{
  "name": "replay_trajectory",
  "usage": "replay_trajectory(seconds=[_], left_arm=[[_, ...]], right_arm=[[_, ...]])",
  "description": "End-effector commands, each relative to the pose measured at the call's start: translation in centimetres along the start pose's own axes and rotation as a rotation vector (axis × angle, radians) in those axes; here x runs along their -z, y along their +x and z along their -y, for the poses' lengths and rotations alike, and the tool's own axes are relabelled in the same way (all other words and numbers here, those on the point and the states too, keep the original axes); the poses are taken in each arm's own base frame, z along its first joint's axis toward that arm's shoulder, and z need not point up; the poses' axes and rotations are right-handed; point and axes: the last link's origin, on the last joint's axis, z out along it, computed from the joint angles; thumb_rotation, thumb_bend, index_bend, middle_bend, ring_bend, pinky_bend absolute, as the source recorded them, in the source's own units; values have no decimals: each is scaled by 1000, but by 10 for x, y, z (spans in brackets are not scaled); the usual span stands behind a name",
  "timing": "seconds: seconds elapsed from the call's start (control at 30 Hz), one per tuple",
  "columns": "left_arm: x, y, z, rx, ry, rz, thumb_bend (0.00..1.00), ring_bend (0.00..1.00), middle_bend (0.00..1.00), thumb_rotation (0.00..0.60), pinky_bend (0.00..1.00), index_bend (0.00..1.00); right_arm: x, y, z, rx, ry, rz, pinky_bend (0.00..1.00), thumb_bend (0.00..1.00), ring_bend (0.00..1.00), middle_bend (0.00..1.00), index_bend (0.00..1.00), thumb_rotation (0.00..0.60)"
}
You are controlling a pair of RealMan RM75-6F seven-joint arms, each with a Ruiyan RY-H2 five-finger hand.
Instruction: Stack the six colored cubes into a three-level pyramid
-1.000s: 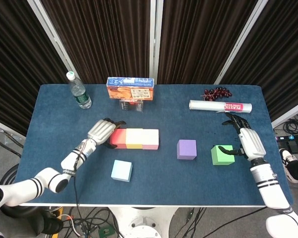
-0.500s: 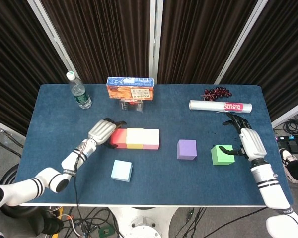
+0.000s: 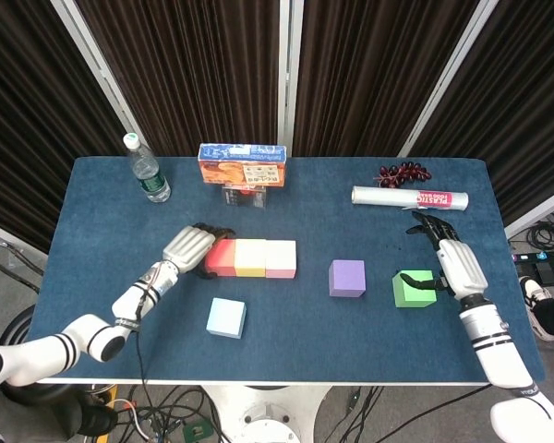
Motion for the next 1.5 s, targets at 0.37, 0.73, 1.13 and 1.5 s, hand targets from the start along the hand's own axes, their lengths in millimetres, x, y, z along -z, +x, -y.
replay_trajectory(seconds=[0.37,0.73,1.13,1.5], left_arm=[[47,29,26,95,55,-148,128,198,179,600,203,167],[129,36,61,116,210,-228,121,198,179,600,198,168],[153,27,61,134,205,-227,117,198,180,600,198,168],[150,28,62,164,187,-220,116,198,180,600,198,168]], right_arm=[[-34,-28,31,24,70,113,0,123,0,245,0,600],[-95,-98,91,122,156,290,0,43,0,204,0,600],[-124,-153,131,119,165,298,0,26,0,203,0,600],[-137,-172,142,139,164,284,0,75,0,244,0,600]])
